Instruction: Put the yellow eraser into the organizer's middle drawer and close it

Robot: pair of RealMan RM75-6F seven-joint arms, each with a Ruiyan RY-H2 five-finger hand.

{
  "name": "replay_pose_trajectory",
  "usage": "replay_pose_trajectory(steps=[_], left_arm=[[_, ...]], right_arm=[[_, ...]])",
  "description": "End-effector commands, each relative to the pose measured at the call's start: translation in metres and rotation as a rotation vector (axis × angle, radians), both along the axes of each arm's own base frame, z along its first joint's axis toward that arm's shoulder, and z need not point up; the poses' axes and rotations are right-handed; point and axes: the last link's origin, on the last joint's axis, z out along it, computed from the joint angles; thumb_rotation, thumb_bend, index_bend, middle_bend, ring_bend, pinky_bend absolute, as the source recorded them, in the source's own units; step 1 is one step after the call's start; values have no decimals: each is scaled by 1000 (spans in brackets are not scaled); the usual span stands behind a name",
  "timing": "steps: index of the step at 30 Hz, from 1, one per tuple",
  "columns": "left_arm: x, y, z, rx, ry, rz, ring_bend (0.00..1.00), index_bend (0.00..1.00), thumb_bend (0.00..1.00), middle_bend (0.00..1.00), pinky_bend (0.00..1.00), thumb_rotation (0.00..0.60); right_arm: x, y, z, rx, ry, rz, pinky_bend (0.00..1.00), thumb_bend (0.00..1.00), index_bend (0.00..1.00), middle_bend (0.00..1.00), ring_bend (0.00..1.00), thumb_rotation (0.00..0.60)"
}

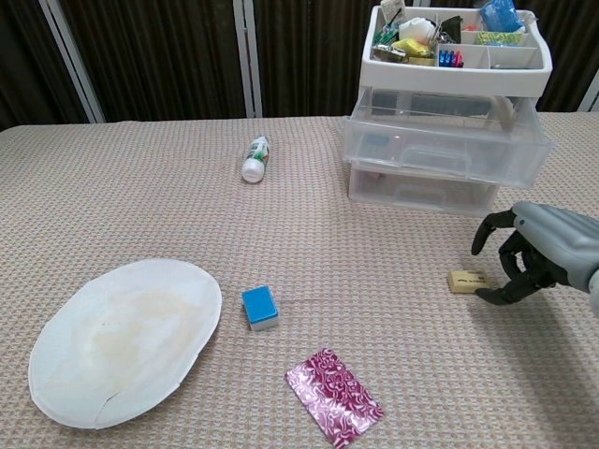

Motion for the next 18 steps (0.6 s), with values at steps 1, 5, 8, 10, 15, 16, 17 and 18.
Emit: replay_pose_trajectory(steps=[1, 5, 8, 10, 15, 16, 17, 18], left_arm=[[0, 0, 0, -1, -1, 0, 0, 120, 253, 0, 0, 600], [0, 0, 0, -1, -2, 2, 0, 120, 253, 0, 0, 600], [0, 0, 0, -1, -1, 2, 0, 119, 254, 0, 0, 600], [0, 0, 0, -1, -1, 3, 0, 120, 255, 0, 0, 600], [0, 0, 0, -1, -1, 5, 0, 120, 254, 0, 0, 600], [0, 0, 0, -1, -2, 5, 0, 120, 253, 0, 0, 600], [0, 0, 0, -1, -2, 5, 0, 120, 252, 0, 0, 600], [0, 0, 0, -1, -2, 5, 0, 119, 252, 0, 0, 600]], right_arm=[[-2, -1, -3, 6, 5, -7, 669, 167, 402, 782, 780, 600], [-4, -2, -6, 15, 7, -20, 669, 178, 405, 782, 780, 600], [-4, -3, -8, 17, 6, -24, 669, 178, 414, 782, 780, 600], [-4, -4, -8, 15, 2, -27, 669, 178, 422, 782, 781, 600], [-2, -5, -10, 13, -3, -24, 669, 179, 434, 783, 781, 600], [-1, -5, -10, 12, -2, -24, 669, 180, 437, 782, 780, 600], [-2, -6, -11, 13, -2, -26, 669, 180, 439, 782, 780, 600], [-2, -6, -12, 15, -2, -29, 669, 180, 442, 782, 780, 600]])
